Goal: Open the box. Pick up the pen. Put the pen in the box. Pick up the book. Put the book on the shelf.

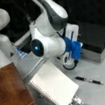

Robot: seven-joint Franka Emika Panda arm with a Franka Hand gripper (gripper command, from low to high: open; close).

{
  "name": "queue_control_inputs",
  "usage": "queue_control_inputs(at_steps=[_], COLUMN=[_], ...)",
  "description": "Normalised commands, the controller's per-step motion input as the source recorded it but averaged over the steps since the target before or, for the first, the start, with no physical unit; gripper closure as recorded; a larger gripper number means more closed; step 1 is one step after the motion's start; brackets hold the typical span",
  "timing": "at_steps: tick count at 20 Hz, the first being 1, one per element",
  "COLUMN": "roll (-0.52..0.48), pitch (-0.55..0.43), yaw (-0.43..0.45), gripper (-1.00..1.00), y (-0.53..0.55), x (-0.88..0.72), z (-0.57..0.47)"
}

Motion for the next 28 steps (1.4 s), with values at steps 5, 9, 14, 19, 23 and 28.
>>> queue_control_inputs(at_steps=[5, 9, 14, 19, 23, 28], roll=[0.237, 0.26, 0.219, 0.182, 0.177, 0.174], pitch=[-0.083, -0.076, -0.086, -0.074, -0.069, -0.075], yaw=[-0.046, -0.051, -0.016, -0.029, -0.044, -0.055], gripper=[-1.0, -1.0, 1.0, 1.0, 1.0, 1.0], y=[-0.01, 0.01, 0.01, 0.03, 0.01, 0.02], x=[0.06, 0.08, 0.06, 0.09, 0.12, 0.14], z=[-0.13, -0.11, -0.1, -0.08, -0.08, -0.09])
